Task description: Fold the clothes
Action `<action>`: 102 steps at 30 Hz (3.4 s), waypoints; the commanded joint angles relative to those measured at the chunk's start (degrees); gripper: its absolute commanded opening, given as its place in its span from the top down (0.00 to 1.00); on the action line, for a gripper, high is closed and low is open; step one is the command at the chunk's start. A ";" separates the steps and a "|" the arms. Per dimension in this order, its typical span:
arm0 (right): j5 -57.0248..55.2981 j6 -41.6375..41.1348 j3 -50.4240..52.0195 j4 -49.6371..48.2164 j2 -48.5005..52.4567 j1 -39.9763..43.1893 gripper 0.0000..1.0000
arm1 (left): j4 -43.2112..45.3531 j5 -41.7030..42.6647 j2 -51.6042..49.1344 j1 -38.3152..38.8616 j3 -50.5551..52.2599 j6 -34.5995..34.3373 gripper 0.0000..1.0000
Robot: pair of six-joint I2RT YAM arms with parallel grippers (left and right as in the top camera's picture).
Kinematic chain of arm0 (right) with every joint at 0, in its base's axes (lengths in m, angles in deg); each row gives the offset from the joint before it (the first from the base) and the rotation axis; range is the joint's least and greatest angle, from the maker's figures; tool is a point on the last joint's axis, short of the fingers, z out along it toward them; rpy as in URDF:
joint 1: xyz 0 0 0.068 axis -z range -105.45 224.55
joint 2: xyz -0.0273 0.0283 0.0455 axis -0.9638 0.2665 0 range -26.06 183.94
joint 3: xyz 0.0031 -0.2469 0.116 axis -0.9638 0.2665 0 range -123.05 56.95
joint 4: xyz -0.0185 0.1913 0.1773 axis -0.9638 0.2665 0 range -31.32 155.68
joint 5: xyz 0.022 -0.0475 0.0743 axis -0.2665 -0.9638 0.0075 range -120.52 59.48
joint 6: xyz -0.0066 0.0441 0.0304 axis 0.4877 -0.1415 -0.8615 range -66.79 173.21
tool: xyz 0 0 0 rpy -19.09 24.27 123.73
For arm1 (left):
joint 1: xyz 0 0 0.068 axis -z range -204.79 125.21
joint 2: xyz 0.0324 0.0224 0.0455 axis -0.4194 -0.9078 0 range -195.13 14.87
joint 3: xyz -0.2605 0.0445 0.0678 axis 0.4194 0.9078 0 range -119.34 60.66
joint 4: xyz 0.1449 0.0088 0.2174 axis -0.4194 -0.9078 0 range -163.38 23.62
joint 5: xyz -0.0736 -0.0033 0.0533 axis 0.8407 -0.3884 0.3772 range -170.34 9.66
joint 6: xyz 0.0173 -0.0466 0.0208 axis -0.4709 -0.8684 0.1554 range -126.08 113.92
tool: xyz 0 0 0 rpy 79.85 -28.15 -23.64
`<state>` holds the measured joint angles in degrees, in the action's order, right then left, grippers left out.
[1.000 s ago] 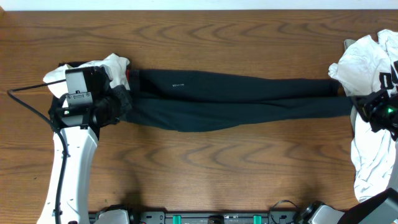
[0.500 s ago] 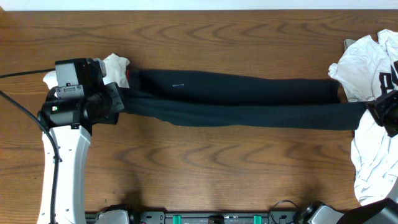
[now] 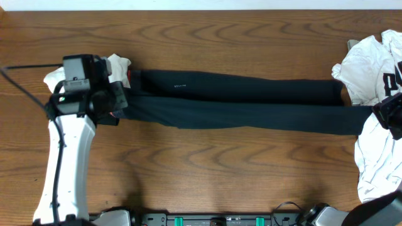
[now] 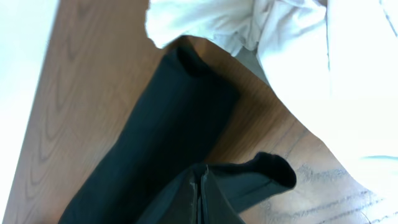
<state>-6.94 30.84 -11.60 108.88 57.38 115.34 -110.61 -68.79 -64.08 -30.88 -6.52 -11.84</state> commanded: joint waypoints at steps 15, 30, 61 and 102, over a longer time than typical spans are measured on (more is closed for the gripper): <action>3.67 -7.06 -1.18 -16.98 16.15 -4.92 0.94 | 15.52 -1.55 -14.27 4.68 -1.20 1.03 0.93; 10.82 -6.23 -1.20 -31.15 24.02 -8.85 0.94 | 25.03 -1.55 -17.44 5.05 -1.20 0.59 0.91; -1.36 9.38 -1.01 -14.29 27.23 -18.60 0.81 | 12.44 -1.97 -18.32 11.69 -2.25 3.54 0.53; 5.66 21.92 -1.03 -22.14 33.86 -9.22 0.27 | 9.97 -1.97 -19.21 11.67 -2.25 3.58 0.51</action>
<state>-1.50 51.36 -12.85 86.32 88.04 108.35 -100.66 -70.25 -82.86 -19.06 -7.00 -8.80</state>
